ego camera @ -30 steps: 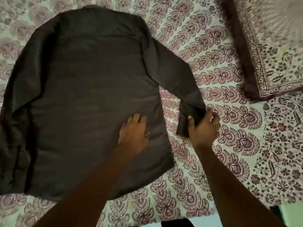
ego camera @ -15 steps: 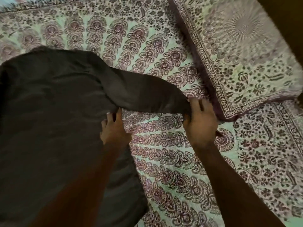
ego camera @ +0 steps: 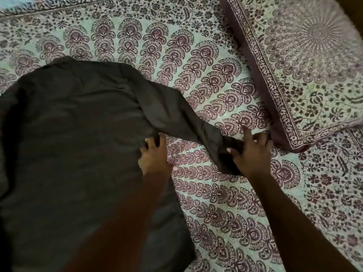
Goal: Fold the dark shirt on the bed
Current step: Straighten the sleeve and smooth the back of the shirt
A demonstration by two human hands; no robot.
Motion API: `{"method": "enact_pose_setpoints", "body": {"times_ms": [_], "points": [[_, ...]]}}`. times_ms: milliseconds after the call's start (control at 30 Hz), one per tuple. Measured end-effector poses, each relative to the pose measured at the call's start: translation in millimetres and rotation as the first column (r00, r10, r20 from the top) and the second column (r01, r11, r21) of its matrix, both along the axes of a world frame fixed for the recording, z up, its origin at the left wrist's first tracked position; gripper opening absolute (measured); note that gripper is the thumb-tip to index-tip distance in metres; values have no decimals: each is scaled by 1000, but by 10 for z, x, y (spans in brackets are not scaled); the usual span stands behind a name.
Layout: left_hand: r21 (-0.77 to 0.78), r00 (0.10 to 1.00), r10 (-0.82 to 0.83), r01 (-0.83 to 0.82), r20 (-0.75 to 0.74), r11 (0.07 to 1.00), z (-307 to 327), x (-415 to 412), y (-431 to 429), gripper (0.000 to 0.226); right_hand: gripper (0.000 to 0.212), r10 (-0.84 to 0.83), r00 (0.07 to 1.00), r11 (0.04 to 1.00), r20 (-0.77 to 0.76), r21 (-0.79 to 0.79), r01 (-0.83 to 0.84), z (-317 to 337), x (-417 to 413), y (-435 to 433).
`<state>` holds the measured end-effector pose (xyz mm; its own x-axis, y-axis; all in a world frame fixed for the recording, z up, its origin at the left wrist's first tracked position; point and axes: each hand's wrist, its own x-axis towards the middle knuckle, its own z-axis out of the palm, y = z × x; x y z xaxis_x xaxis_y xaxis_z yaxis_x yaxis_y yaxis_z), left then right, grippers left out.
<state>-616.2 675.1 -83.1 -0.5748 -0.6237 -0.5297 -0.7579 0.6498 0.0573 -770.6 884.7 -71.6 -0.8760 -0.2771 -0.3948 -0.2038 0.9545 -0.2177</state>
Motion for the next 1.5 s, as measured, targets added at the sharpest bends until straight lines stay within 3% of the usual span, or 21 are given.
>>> {"method": "enact_pose_setpoints", "body": {"times_ms": [67,133,300,467,567,633,733,833,933,1100,1333,1400,1500], "points": [[2,1000,-15,15,2,1000,-14,0,-27,123,87,-52,989,985,141,169,28,-48,-52,-20],[2,1000,-22,22,-2,1000,-26,-3,-43,123,81,-100,972,977,212,206,56,-106,-90,-23],[19,1000,-20,20,-8,1000,-22,11,-38,122,29,-13,992,997,125,74,4,67,-249,-36],[45,998,-21,19,60,999,88,-90,-37,119,22,-7,999,1000,-47,-24,6,634,-538,40],[86,994,54,-62,91,994,173,-225,-18,113,29,-16,987,997,-161,-74,4,931,-861,116],[28,992,123,-124,32,992,253,-366,-20,101,34,27,979,997,-200,-67,-41,1069,-1101,136],[-117,988,59,-75,-139,990,293,-705,-27,83,39,123,969,991,-215,-27,-132,1245,-1467,106],[-113,961,-25,-7,-276,994,207,-1094,-52,77,38,222,947,975,-231,29,-222,1309,-1850,56],[-96,948,-8,-24,-319,995,78,-1481,-76,80,41,342,904,940,-258,91,-329,1283,-2200,21],[55,948,105,-93,-300,994,-173,-1911,-143,81,50,467,830,884,-304,173,-434,1164,-2668,-51],[54,970,106,-96,-219,994,-475,-2084,-90,84,64,477,853,872,-215,241,-427,948,-3015,-37],[31,975,98,-93,-198,995,-548,-2093,-56,85,67,459,844,879,-277,282,-385,893,-2994,-1],[14,969,125,-125,-214,992,-608,-2126,1,85,61,566,682,824,-463,329,-461,796,-2807,11]]}}
